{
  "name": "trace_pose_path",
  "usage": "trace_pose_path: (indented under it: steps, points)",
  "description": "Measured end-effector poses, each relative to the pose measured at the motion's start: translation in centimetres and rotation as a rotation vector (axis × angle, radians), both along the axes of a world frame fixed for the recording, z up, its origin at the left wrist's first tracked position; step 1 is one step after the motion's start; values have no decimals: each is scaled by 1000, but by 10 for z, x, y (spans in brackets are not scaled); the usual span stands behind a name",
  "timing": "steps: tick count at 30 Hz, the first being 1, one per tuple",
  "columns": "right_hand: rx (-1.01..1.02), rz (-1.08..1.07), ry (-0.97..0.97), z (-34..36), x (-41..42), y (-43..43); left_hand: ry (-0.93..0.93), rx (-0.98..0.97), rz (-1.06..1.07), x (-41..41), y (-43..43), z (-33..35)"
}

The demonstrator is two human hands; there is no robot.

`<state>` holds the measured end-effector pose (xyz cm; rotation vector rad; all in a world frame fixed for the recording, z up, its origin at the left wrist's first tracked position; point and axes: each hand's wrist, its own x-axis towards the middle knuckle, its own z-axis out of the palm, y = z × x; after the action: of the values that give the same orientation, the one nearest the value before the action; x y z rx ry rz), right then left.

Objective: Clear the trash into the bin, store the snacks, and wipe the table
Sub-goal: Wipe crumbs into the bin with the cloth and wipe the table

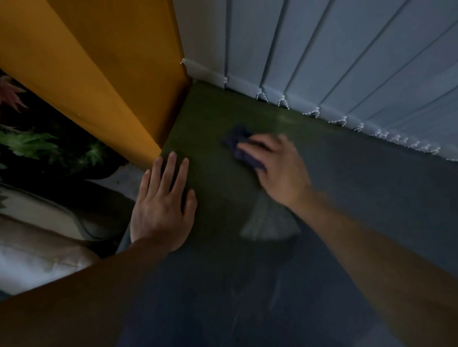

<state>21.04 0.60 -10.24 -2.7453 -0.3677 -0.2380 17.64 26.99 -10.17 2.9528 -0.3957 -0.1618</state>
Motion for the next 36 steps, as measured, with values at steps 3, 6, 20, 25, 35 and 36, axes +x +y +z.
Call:
trace_pose_path:
  steps: [3, 6, 20, 25, 35, 36]
  points:
    - [4, -395, -47, 3, 4, -34, -6, -10, 7, 0, 0, 0]
    - [4, -624, -11, 7, -13, -22, -27, -22, 14, -1, -1, -1]
    - [-21, -565, 17, 11, -86, 9, -46, 13, -260, -6, 1, 2]
    - [-113, -165, 32, 8, -133, 7, -41, 44, -329, -6, -3, 5]
    - [-119, -279, -7, 6, -151, -11, 19, 10, -318, 14, -68, 19]
    - [-138, -234, -3, 8, -154, -21, 25, -9, -338, 16, -77, 18]
